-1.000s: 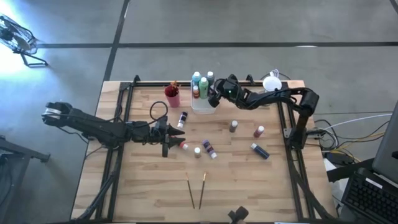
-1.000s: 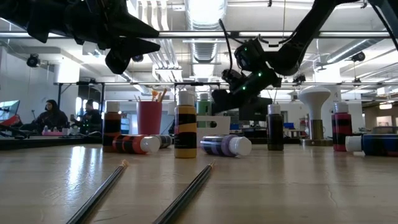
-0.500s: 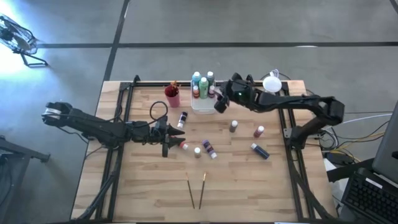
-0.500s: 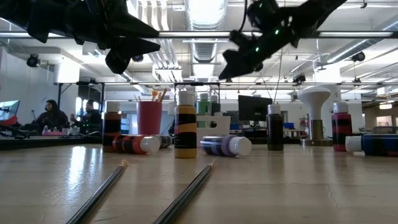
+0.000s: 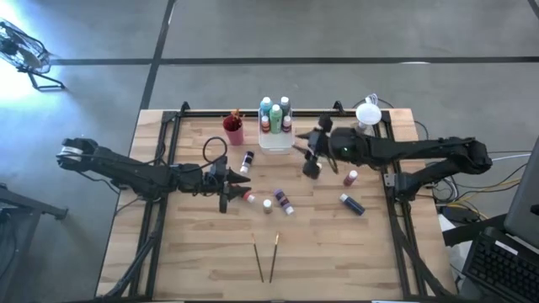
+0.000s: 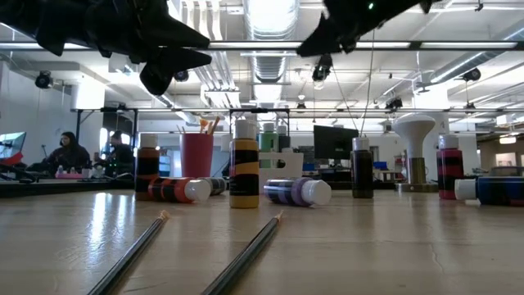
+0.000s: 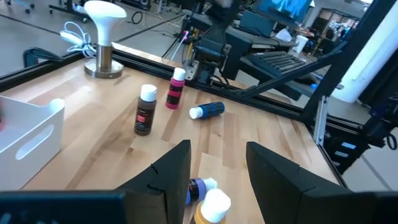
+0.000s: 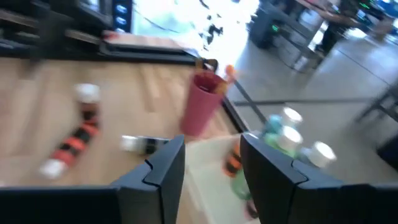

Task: Pick & Place Paint Supplies
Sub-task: Put the gold paint brush into the pink cup

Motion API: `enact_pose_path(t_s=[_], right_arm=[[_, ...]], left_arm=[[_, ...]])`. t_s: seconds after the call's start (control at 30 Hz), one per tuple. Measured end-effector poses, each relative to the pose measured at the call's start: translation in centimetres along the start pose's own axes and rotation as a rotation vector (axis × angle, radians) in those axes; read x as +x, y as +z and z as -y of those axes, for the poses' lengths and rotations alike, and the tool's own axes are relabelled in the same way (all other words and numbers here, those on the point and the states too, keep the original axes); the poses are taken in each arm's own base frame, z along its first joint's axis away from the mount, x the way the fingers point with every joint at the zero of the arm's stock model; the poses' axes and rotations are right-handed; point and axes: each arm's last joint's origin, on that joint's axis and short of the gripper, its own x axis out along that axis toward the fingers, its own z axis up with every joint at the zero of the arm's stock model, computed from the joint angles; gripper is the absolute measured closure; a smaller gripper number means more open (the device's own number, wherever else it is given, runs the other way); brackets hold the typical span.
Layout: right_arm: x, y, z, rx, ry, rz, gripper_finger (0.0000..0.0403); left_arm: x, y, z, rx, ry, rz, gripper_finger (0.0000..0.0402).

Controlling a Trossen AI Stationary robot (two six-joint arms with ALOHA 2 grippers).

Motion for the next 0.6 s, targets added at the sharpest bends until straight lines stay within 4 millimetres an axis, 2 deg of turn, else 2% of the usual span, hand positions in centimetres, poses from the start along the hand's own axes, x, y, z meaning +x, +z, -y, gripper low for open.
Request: enact_pose_path(t_s=[0.3, 0.6], right_arm=[[-3.2, 1.1, -5.2, -0.103, 0.192, 0.084, 0.0271], [-4.4, 0.6, -8.8, -0.201, 0.313, 0.080, 0.0244]], left_arm=[[0.0, 0.1, 0.1, -0.001, -0.021, -0.008, 0.0241], [0.0, -0.5, 0.0, 0.000, -0.029, -0.064, 0.0241]])
